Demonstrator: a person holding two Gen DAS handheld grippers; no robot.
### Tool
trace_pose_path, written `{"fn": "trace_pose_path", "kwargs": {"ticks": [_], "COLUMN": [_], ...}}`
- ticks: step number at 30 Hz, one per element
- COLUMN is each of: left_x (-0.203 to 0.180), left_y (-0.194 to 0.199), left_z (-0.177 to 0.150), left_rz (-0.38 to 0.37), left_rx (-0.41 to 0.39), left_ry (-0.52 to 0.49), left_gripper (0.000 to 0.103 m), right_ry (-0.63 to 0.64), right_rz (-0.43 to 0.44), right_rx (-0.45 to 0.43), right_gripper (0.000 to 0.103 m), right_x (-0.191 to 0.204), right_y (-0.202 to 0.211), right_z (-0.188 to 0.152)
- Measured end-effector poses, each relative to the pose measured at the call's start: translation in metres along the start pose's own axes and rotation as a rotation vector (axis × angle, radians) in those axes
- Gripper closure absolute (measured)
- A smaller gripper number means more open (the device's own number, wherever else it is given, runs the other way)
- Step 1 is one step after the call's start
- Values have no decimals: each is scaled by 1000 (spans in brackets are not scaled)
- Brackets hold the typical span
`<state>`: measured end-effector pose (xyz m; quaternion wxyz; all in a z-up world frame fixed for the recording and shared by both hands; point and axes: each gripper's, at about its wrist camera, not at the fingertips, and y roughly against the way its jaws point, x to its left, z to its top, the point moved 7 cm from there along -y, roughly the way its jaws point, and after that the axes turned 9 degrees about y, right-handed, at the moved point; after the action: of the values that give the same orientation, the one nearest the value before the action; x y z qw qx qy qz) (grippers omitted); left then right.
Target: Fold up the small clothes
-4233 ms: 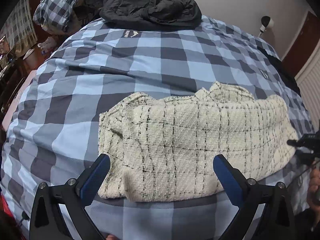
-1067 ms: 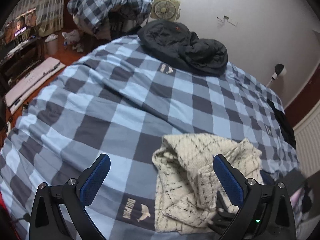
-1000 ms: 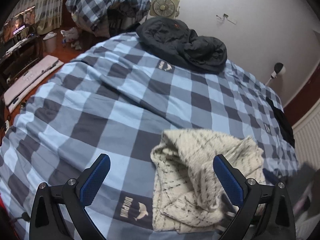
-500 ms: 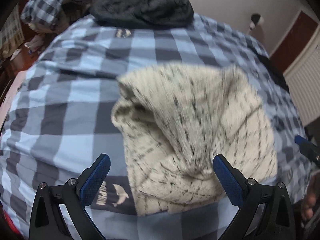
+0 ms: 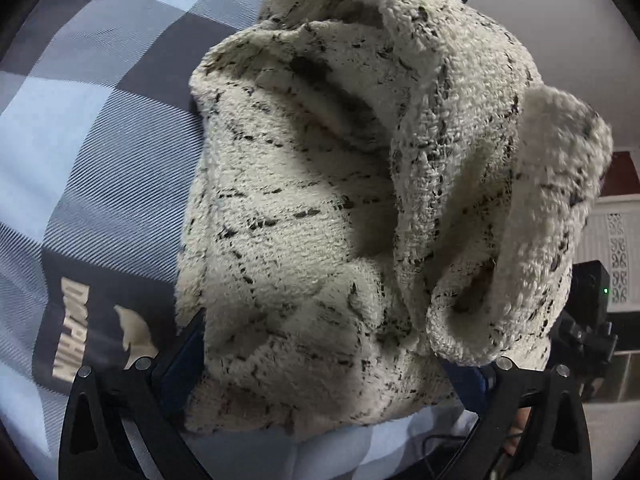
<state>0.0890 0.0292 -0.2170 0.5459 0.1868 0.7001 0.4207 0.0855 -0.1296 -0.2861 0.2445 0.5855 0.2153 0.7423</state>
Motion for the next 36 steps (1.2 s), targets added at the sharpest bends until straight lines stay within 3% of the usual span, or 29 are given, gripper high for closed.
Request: {"fn": "trace_pose_path", "kwargs": {"ticks": [3, 5, 6, 7, 8, 11, 16, 20, 25, 27, 31, 36], "left_x": [-4, -10, -13, -16, -21, -30, -55, -96, -141, -153, -152, -134], "left_y": [-3, -2, 0, 2, 4, 9, 9, -9, -47, -55, -54, -32], "left_z": [1, 2, 1, 0, -1, -2, -8, -21, -19, -23, -34, -49], "left_rz": [3, -33, -55, -51, -50, -43, -35, -15, -25, 5, 12, -13], "left_rx": [-3, 5, 7, 1, -8, -36, -88, -118, -118, -156, -201, -205], "left_ry": [-18, -25, -22, -30, -50, -76, -136, -249, -321, -371, -371, -333], "left_gripper": [3, 25, 28, 34, 41, 50, 55, 56, 56, 54, 47, 46], "right_ry": [-15, -2, 9, 27, 60, 178, 196, 252, 224, 164, 87, 169], "right_rz": [-4, -36, -55, -74, -90, -176, -237, -307, -419, -396, -277, -434], "right_rx": [-2, -1, -3, -14, -36, -90, -136, -210, -255, -263, -326, -317], "right_gripper": [1, 1, 2, 11, 26, 44, 53, 53, 53, 53, 48, 39], "right_x": [6, 10, 14, 15, 22, 44, 51, 41, -3, -27, -47, -16], "right_y": [0, 3, 5, 10, 14, 22, 33, 63, 97, 104, 107, 108], "right_z": [0, -3, -3, -3, 1, 10, 13, 23, 34, 33, 28, 24]}}
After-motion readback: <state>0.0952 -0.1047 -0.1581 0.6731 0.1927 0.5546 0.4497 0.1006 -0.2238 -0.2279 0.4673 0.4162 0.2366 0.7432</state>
